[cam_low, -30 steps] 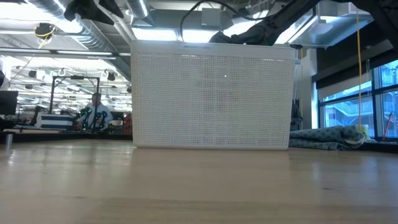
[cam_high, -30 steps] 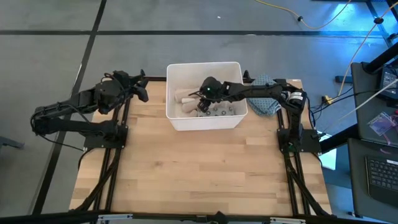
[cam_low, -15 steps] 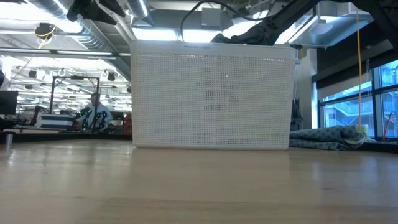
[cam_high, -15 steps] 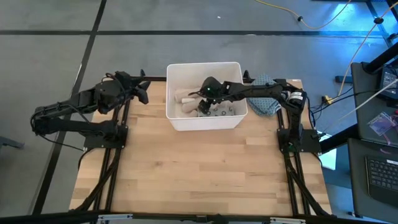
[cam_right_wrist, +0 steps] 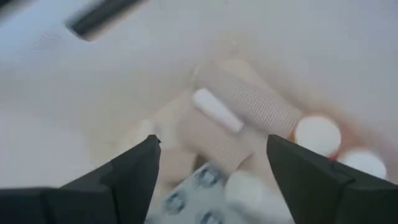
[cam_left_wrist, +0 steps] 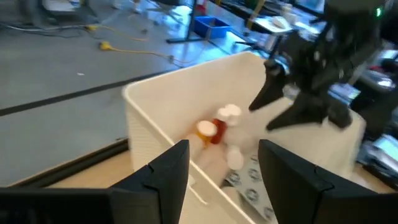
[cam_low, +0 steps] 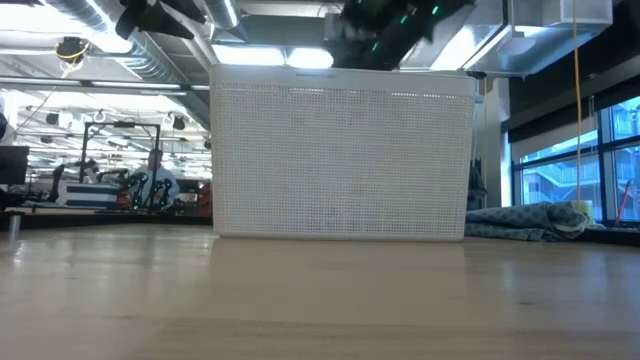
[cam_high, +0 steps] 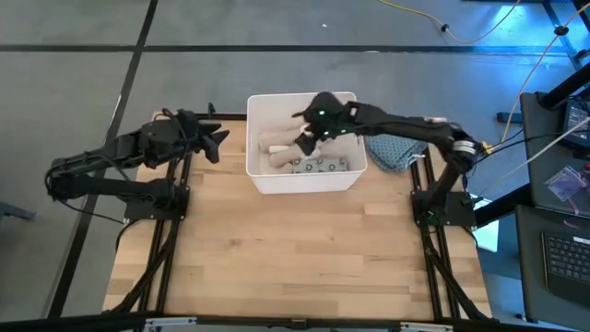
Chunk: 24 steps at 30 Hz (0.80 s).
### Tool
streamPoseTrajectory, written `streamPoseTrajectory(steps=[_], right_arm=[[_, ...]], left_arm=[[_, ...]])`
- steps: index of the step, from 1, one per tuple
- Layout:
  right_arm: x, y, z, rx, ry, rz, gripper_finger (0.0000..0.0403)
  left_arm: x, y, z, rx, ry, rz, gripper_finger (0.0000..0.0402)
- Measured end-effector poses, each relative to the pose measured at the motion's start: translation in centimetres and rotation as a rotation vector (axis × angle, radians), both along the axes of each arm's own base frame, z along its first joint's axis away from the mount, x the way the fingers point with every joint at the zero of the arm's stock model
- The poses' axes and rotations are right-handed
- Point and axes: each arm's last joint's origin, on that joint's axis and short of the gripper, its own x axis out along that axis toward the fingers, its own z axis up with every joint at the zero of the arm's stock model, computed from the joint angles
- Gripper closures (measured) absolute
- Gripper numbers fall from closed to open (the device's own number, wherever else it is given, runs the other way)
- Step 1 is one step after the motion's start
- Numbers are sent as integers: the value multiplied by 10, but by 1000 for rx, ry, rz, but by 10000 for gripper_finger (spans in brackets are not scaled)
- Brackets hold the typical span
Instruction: Pick & place medical supplies in basket/bin
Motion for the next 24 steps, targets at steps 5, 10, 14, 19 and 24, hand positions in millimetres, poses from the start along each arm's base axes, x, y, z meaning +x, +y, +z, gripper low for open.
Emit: streamPoseTrajectory(steps=[5, 10, 14, 19, 24], right_arm=[[-32, 41, 46, 24, -89, 74, 109], [-80, 101, 73, -50, -275, 168, 109], [-122, 137, 78, -67, -484, 266, 109], [-169, 159, 62, -65, -558, 313, 109], [-200, 172, 33, -165, -713, 392, 109]], left_arm=[[-5, -4, 2, -8, -20, -102, 217], [-17, -11, 0, 28, -162, -214, 217], [-35, -17, -10, 77, -273, -284, 217], [-57, -20, -32, 94, -335, -238, 217], [-70, -23, -58, 128, -370, -243, 217]])
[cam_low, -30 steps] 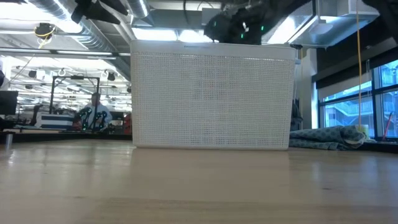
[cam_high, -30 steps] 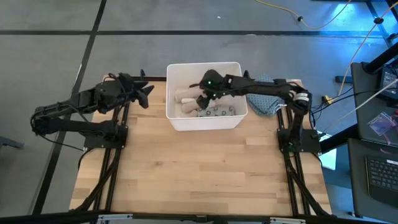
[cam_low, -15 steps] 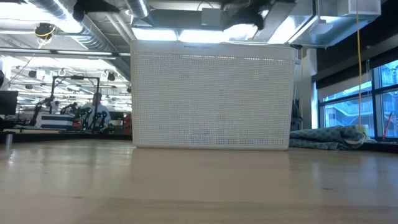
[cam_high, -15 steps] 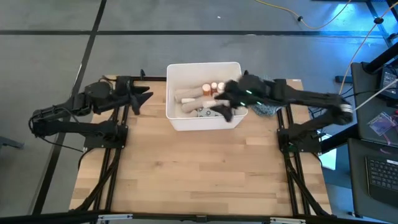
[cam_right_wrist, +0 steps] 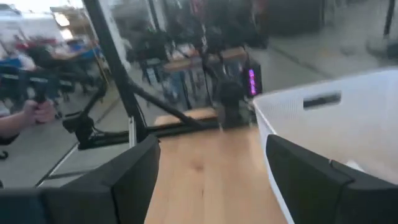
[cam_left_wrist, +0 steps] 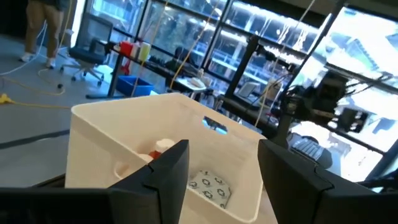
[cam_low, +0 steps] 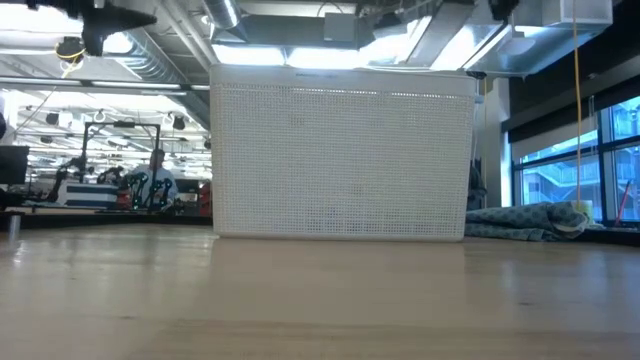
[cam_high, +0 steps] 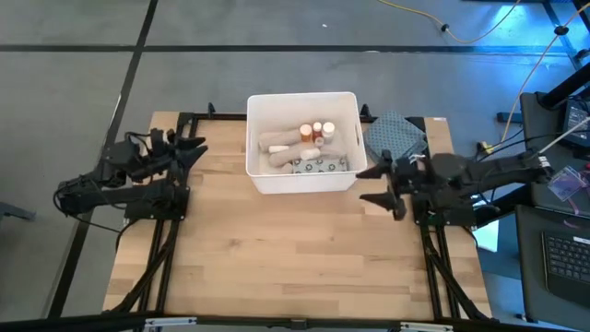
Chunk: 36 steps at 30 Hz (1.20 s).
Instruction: Pick & place medical supplies in basket/bin
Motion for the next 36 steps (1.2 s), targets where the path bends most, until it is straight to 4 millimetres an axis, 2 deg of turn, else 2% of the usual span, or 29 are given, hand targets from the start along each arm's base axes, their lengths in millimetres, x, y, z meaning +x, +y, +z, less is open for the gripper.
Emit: streamPoseTrajectory(steps=[6, 11, 15, 20, 28, 36], right_arm=[[-23, -2, -45, 21, -97, 30, 109], [-35, -3, -68, 15, -206, 59, 109], [-43, -5, -87, 12, -254, 46, 109], [-53, -6, -100, 15, -310, 78, 109], [-63, -7, -115, 13, -356, 127, 109], [-66, -8, -135, 17, -316, 119, 109]], left_arm=[[-4, -1, -29, 6, -28, -10, 217], [4, 0, -38, 31, -21, -43, 217], [13, 1, -54, 31, -16, -38, 217], [23, 3, -72, 33, -15, -49, 217], [37, 2, -101, 29, -40, -161, 217], [43, 3, -119, 21, -35, -193, 217]])
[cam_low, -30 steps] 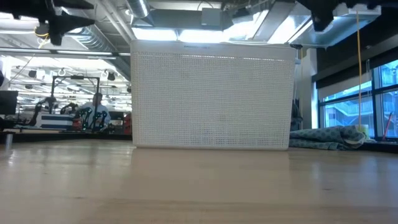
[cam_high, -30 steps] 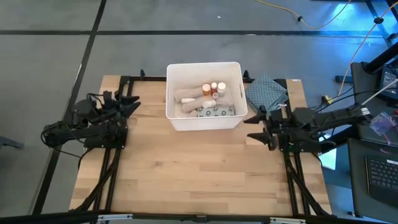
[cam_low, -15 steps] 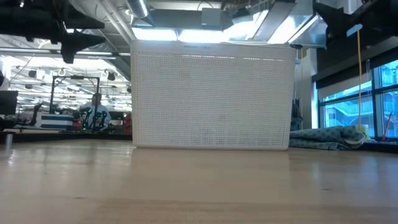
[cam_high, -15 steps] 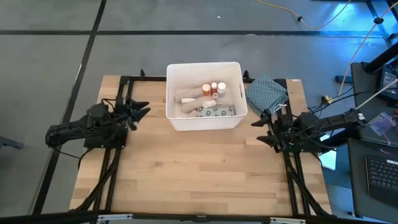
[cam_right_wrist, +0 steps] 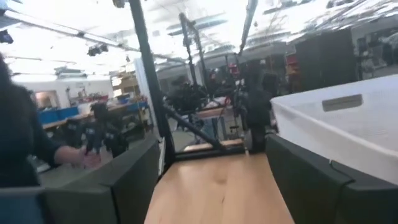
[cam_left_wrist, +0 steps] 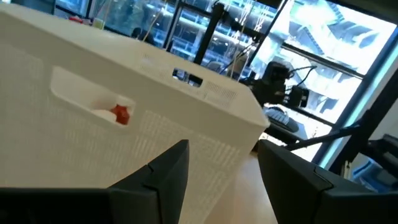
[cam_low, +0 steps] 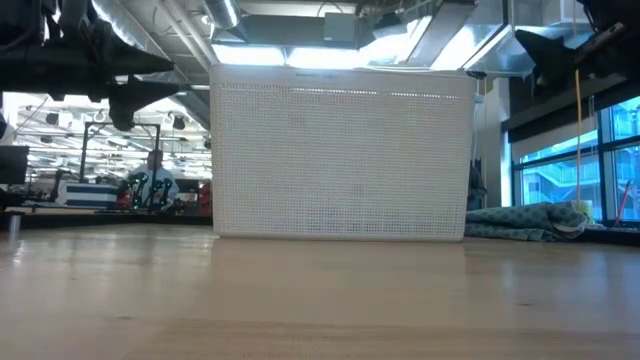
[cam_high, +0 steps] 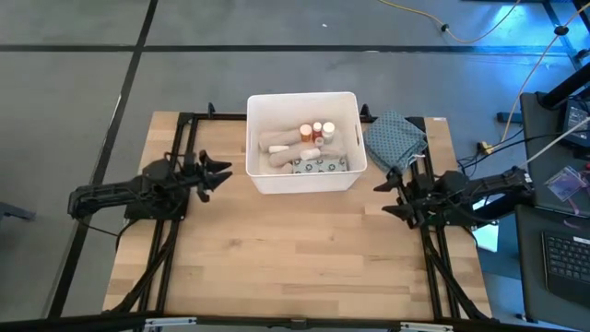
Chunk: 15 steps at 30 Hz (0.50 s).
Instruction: Pick & place medical supplies in basket/bin
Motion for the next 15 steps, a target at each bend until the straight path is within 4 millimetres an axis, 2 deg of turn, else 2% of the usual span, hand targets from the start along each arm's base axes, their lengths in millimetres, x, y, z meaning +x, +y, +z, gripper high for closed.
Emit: streamPoseTrajectory(steps=[6, 15], right_arm=[[-5, -1, 1, -42, -29, -28, 109], [-5, -2, -12, -43, 99, -50, 109]], left_arm=[[1, 1, -10, -8, 65, 20, 217], [1, 1, -10, -5, 67, 20, 217]])
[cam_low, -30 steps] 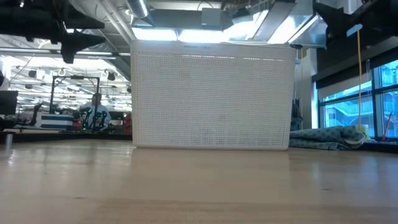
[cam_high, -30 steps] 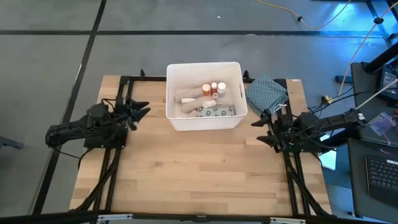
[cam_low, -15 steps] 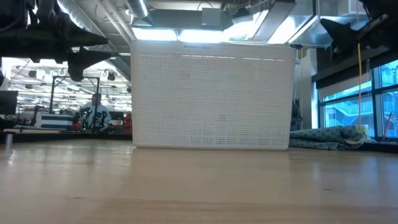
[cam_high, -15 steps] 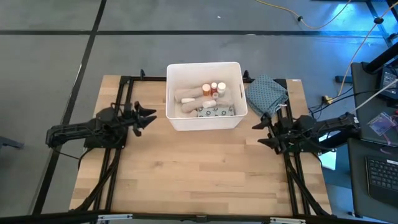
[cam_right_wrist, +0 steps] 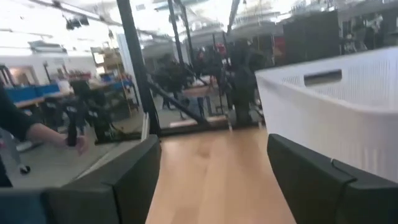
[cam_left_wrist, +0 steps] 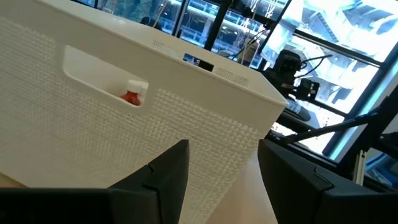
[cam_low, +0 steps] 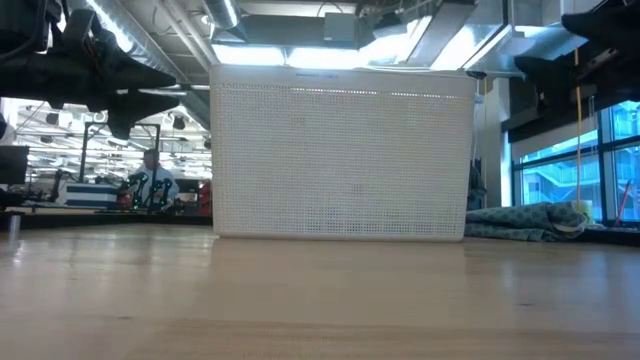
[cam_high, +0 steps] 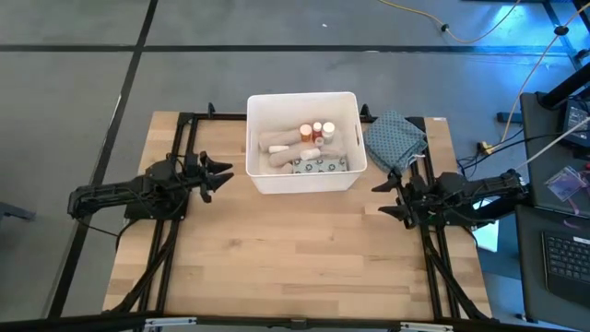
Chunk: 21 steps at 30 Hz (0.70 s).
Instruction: Pick & place medical supplies in basket/bin
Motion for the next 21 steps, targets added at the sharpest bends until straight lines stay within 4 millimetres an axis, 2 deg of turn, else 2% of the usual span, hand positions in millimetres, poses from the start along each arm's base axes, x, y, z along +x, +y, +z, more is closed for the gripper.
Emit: streamPoseTrajectory(steps=[9, 21], right_arm=[[1, 0, -4, -106, 25, -17, 109], [0, 0, -4, -106, 24, -16, 109]], left_arm=[[0, 0, 0, 0, 0, 0, 217], [0, 0, 0, 0, 0, 0, 217]])
